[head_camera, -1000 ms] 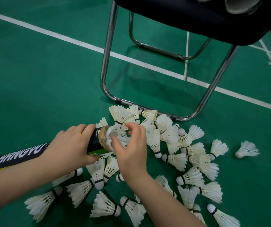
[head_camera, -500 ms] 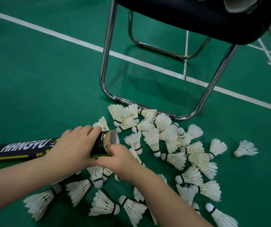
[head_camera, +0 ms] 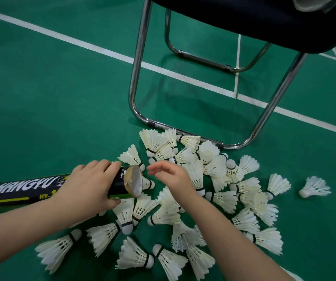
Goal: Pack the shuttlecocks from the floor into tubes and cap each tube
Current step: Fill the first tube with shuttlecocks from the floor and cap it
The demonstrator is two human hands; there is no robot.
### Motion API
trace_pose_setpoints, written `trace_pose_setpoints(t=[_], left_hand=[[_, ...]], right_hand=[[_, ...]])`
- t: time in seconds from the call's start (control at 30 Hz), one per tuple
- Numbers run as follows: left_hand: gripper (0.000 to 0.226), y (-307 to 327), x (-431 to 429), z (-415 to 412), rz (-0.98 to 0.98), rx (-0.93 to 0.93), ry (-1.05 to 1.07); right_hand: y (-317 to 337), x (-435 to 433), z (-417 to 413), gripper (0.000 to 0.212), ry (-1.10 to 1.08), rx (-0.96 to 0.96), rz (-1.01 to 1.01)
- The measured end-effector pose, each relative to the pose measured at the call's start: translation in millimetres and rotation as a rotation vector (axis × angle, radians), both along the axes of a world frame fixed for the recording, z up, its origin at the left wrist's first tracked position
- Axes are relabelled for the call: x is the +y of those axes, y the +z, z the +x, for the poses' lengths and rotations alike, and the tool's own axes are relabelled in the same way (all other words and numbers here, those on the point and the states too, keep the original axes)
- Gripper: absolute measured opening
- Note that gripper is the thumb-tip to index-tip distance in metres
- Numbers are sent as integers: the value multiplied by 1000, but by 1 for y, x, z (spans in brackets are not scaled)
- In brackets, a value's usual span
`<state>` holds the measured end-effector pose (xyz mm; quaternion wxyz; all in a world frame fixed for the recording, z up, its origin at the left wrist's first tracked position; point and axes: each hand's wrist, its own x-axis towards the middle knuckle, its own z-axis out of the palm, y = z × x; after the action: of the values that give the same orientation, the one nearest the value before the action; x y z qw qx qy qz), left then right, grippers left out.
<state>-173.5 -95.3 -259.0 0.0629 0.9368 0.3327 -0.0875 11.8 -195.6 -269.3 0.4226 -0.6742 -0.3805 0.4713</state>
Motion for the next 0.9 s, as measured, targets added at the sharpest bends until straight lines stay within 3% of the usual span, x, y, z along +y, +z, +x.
trace_pose_setpoints(t=[0.07,0.13,0.3,0.37,0.43,0.47,0.53,0.67,0.77,0.9], left_hand=[[73,-1,2,-3,-6,1,25],[72,1,3,-4,-34,-7,34],[75,-1,6,-5,-55,-19,51],[76,-1,8,-5,-62,-31,60],[76,-1,9,-6,-66,-44,67],[75,-2,10,-6,-65,-46,69],[75,-3,11,-5,-58,-48,71],[76,-3,14,-2,-55,-74,78],[74,-2,14,0,-48,-56,83],[73,2,11,6,-45,-48,81]], right_hand=[[-15,2,14,39,197,-456,-136],[-30,6,24,53,402,-766,-233],[-55,15,42,55,415,-1024,-366],[-55,17,50,41,350,-1057,-439],[-50,17,57,12,320,-1112,-465],[-48,15,59,14,304,-1128,-467],[-46,8,64,32,250,-1099,-488],[-39,-5,63,36,-89,-866,-326],[-27,-6,48,39,-340,-560,-157],[-11,-2,23,40,-492,-331,12]])
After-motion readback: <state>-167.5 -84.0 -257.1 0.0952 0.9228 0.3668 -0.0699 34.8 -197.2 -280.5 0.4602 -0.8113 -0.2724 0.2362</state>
